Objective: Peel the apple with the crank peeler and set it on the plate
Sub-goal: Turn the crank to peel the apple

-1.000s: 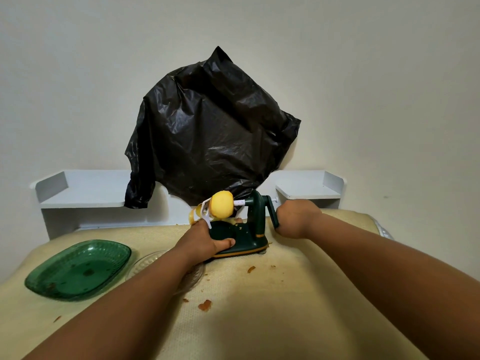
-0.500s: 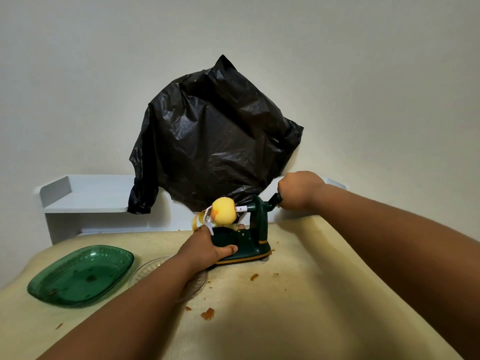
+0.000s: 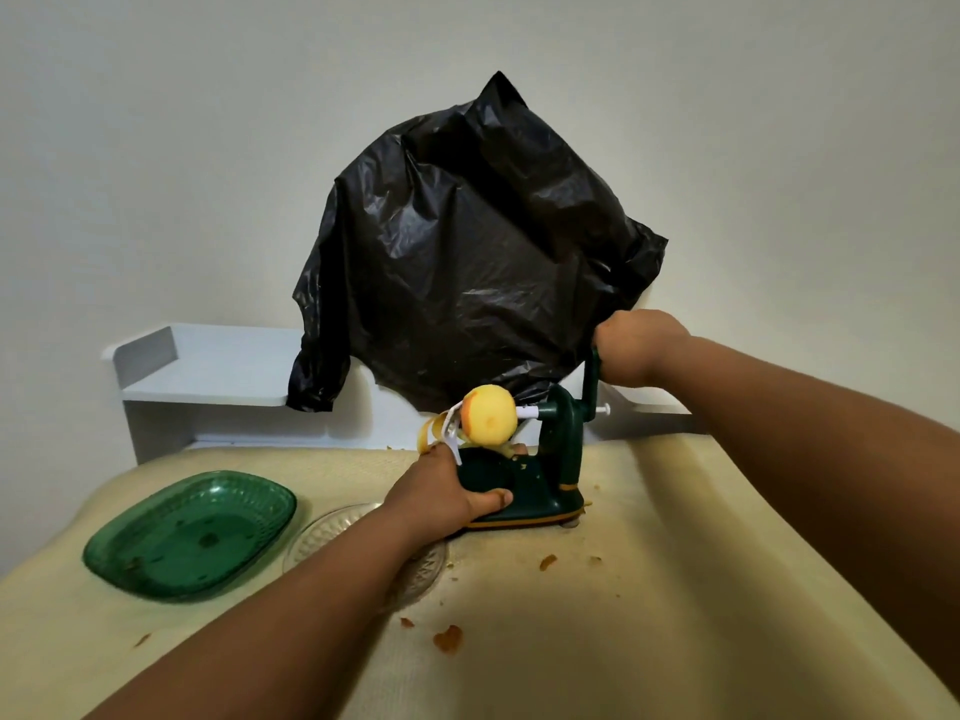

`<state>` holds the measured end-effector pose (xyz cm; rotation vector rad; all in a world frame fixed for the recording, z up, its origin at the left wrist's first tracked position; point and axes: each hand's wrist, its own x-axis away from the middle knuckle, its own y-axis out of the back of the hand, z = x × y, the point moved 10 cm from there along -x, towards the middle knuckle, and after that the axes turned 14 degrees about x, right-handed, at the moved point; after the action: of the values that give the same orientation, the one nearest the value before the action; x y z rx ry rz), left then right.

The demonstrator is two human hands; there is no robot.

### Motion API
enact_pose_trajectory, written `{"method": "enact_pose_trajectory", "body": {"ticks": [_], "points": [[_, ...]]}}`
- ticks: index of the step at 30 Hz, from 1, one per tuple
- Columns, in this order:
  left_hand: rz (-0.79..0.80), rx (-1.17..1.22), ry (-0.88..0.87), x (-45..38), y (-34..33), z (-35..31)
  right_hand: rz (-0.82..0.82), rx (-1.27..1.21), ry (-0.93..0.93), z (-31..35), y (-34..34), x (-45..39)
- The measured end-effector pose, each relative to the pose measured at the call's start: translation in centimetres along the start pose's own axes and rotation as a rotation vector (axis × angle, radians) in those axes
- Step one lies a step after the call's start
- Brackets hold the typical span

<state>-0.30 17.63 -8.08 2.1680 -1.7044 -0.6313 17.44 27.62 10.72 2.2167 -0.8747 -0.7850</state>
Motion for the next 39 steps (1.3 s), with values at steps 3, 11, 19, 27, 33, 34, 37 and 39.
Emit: {"method": "enact_pose_trajectory", "body": {"ticks": [3, 11, 19, 27, 33, 34, 37, 39], "points": [[0.002, 0.009, 0.016, 0.0, 0.0, 0.3, 0.019, 0.001, -0.002, 0.4, -1.1, -1.2], [0.000, -0.012, 0.015, -0.1, 0.1, 0.3, 0.052, 0.049, -0.020, 1.8, -3.6, -2.9], [-0.019, -0.067, 0.030, 0.2, 0.3, 0.6, 0.165, 0.085, 0.087, 5.1, -7.2, -2.1], [-0.027, -0.051, 0.014, 0.5, 0.3, 0.5, 0.033, 0.060, 0.096, 6.3, -7.3, -0.2], [-0.029, -0.071, 0.023, 0.7, 0.4, 0.3, 0.049, 0.079, 0.057, 7.0, -8.3, 1.8], [-0.024, -0.068, 0.026, 0.7, 0.4, 0.3, 0.062, 0.084, 0.070, 7.3, -8.4, 2.2], [-0.004, -0.056, 0.031, 0.5, 0.2, 0.2, 0.068, 0.085, 0.118, 8.3, -8.7, 3.6], [-0.001, -0.060, 0.036, 0.5, 0.1, 0.2, 0.069, 0.072, 0.125, 8.5, -8.6, 4.6]]}}
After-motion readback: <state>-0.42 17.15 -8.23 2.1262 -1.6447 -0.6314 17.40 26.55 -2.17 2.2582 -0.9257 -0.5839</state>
